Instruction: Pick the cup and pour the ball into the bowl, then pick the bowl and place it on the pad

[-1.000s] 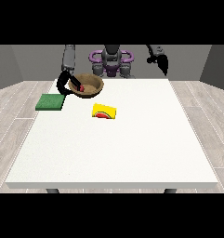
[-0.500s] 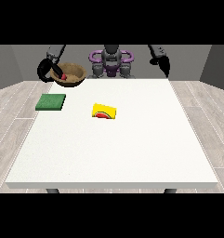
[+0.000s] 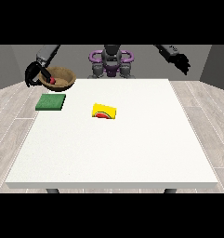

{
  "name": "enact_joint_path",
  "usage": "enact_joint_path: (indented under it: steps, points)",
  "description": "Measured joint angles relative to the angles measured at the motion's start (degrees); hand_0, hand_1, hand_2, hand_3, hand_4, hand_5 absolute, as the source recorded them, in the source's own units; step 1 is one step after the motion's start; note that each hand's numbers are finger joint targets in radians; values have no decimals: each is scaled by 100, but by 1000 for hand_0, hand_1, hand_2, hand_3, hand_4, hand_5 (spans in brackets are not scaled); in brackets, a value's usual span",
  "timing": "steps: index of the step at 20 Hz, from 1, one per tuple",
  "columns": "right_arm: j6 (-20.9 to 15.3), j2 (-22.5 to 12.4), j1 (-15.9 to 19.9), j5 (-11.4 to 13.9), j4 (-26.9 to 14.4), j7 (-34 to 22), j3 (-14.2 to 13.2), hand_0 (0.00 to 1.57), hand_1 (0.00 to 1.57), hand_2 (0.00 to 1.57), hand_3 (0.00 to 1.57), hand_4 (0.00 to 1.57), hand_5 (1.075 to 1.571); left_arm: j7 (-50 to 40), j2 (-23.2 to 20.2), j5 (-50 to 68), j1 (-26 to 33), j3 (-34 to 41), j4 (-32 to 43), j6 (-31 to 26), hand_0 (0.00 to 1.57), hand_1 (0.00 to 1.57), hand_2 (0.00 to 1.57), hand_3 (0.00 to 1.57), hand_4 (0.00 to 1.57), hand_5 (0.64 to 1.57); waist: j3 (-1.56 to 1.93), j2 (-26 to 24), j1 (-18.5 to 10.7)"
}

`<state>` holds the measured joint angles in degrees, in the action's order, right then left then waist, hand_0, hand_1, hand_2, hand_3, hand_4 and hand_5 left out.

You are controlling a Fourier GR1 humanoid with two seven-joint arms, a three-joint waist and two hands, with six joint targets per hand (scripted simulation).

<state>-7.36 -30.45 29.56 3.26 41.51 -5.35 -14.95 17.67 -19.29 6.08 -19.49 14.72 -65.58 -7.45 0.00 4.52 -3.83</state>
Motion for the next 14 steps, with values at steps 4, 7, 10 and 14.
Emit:
enact_joint_path:
  steps: [4, 7, 10, 14]
  points:
    - [-11, -104, -83, -110, -45, 321, -200, 1571, 1571, 1571, 0, 801, 1568, 123, -761, 521, -109, 665, 253, -586, 0, 0, 0, 0, 1281, 1571, 1, 298, -110]
    - [12, -169, -107, -193, -20, 619, -327, 1571, 1571, 1571, 0, 793, 1567, 378, -1271, 819, -128, 1100, 625, -1037, 0, 0, 0, 0, 1226, 1566, 0, 575, -93]
    - [-106, -125, -7, -230, -5, 675, -388, 1571, 1571, 1571, 0, 747, 1566, 590, -1609, 955, -180, 1349, 989, -1319, 0, 0, 0, 0, 1193, 1557, -2, 730, -79]
    - [-224, -238, 84, -340, -331, 843, -641, 1549, 1549, 1571, 1036, 0, 1560, 606, -1723, 1056, -220, 1432, 981, -1389, 0, 0, 0, 0, 1186, 1557, 2, 889, -142]
